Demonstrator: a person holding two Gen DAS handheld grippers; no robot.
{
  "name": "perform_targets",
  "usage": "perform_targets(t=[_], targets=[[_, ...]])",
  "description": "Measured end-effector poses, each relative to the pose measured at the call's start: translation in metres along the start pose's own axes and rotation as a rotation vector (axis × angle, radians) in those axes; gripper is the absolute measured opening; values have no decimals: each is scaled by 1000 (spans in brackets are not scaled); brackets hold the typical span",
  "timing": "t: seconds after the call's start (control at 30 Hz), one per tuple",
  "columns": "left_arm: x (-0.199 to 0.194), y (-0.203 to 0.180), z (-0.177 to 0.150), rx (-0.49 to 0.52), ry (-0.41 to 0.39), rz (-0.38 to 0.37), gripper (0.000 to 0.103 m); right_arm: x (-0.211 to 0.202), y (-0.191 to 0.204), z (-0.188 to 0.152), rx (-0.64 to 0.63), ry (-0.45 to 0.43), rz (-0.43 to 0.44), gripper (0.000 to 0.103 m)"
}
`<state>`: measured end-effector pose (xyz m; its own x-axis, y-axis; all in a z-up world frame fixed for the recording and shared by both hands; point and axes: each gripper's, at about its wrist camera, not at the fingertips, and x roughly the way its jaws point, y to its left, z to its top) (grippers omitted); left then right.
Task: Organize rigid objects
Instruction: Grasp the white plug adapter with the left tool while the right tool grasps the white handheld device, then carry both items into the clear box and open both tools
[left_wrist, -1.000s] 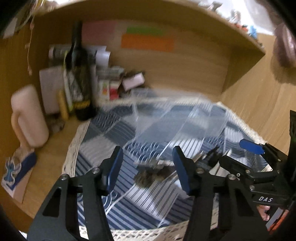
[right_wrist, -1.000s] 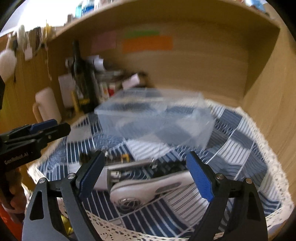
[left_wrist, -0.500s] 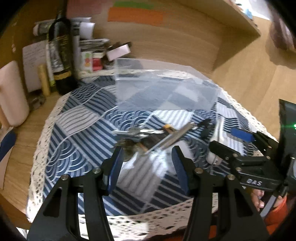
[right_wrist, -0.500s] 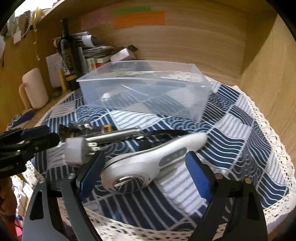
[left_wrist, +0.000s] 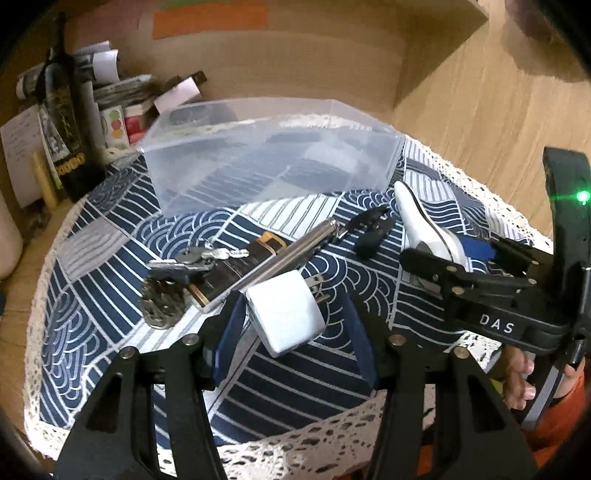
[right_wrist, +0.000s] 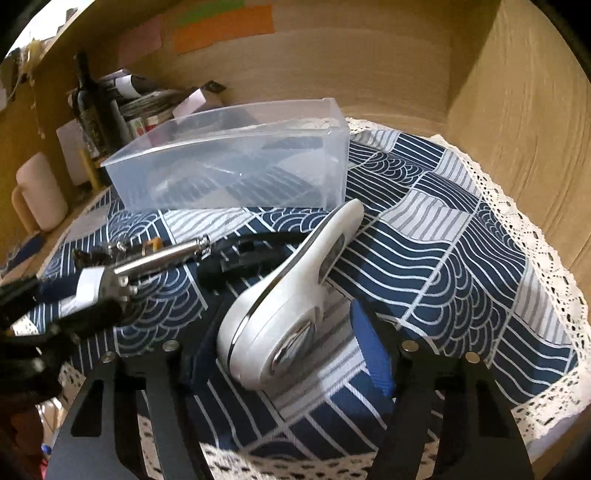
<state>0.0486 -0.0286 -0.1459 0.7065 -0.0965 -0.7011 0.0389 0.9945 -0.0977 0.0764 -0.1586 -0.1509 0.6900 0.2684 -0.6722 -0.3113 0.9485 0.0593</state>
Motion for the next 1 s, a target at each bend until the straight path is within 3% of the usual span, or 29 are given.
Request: perform_targets(t=[0.03, 0.07, 0.13, 0.17, 0.37, 0.73, 1.0], targets=[[2, -1, -1, -1, 1, 5, 49, 1, 1, -1, 0, -1, 6, 59], [3, -1, -1, 0, -1, 9, 49, 2, 2, -1, 0, 1, 14, 48], [2, -1, -3, 3, -10, 9, 48, 0, 3, -2, 1, -13, -10, 46], [2, -1, -3, 5, -12, 13, 40, -2, 2, -3, 1, -20, -22, 45], [-7, -1, 0, 35, -44, 11, 28, -28, -11, -6, 7, -81, -86, 36], [-37, 4, 22, 31, -148, 6, 28, -84, -28, 23, 4, -227, -74, 34], [-56, 18, 53, 4, -237, 22, 28, -97, -18, 59, -62, -347, -94, 34]])
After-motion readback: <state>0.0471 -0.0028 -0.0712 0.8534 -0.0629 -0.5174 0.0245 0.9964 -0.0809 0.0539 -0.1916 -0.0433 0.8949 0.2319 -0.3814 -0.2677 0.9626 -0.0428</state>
